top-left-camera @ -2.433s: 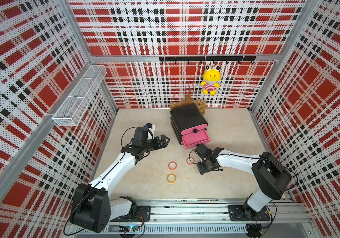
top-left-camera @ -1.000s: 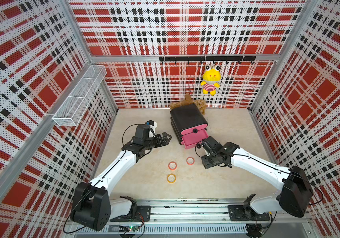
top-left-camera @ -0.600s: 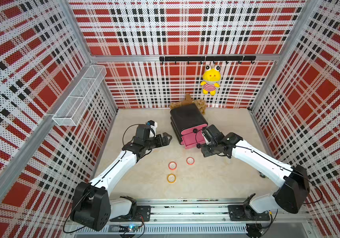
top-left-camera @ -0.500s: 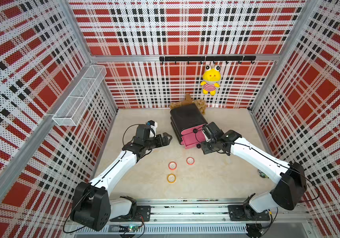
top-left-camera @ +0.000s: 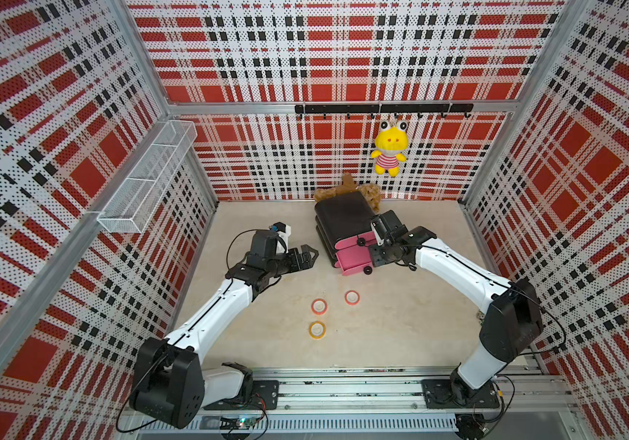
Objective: Place the transparent tape into the drawer according to color
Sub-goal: Place the tape in the drawer.
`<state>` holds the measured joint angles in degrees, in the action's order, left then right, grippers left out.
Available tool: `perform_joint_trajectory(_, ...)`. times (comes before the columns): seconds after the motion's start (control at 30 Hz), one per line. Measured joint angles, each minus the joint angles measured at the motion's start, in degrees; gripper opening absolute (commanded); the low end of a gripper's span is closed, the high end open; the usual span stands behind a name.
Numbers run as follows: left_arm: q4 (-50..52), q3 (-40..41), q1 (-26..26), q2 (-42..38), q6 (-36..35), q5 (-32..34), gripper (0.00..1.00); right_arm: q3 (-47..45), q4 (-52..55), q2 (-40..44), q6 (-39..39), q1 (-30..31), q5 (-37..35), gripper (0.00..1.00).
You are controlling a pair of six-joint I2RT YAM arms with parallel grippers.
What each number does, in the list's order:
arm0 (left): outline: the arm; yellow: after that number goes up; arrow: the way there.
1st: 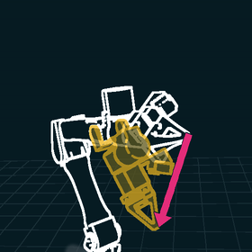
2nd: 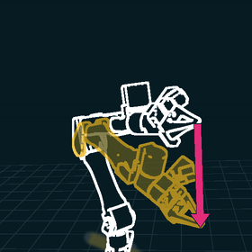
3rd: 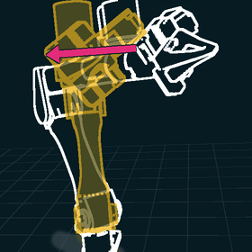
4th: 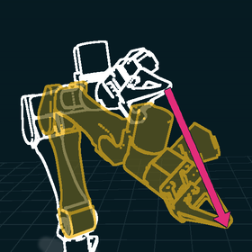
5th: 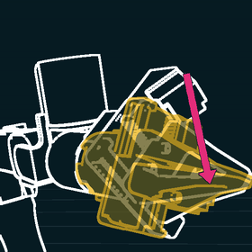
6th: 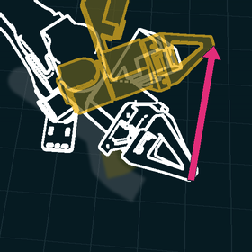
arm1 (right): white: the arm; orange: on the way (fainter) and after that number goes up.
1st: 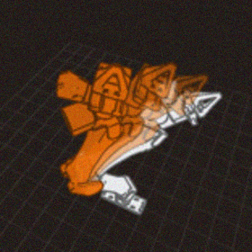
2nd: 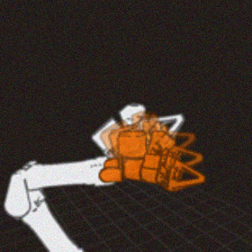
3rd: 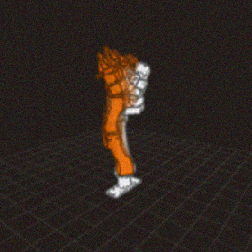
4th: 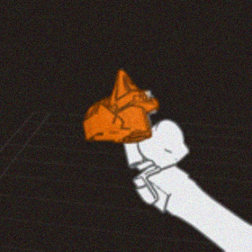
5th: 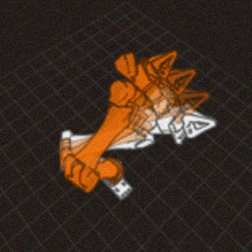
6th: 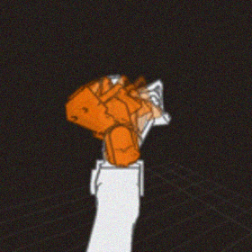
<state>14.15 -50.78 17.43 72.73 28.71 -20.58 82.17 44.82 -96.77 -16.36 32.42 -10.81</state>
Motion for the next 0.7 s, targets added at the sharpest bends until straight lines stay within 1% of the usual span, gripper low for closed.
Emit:
perform_joint_trajectory(0.5,0.0,0.0,-0.1,0.0,0.0,0.0,0.99,1.0,-4.5,-4.7,1.1,-0.6,0.4,0.53)
perform_joint_trajectory(0.57,0.0,0.0,-0.2,0.0,0.0,0.0,0.99,1.0,-4.7,-5.1,1.2,-0.7,0.5,0.58)
perform_joint_trajectory(0.63,0.0,0.0,-0.2,0.0,0.0,0.0,0.99,1.1,-5.0,-5.5,1.3,-0.7,0.6,0.7)
perform_joint_trajectory(0.7,0.0,0.0,-0.2,0.0,0.0,0.0,0.99,1.3,-5.2,-5.6,1.7,-0.7,0.7,0.79)
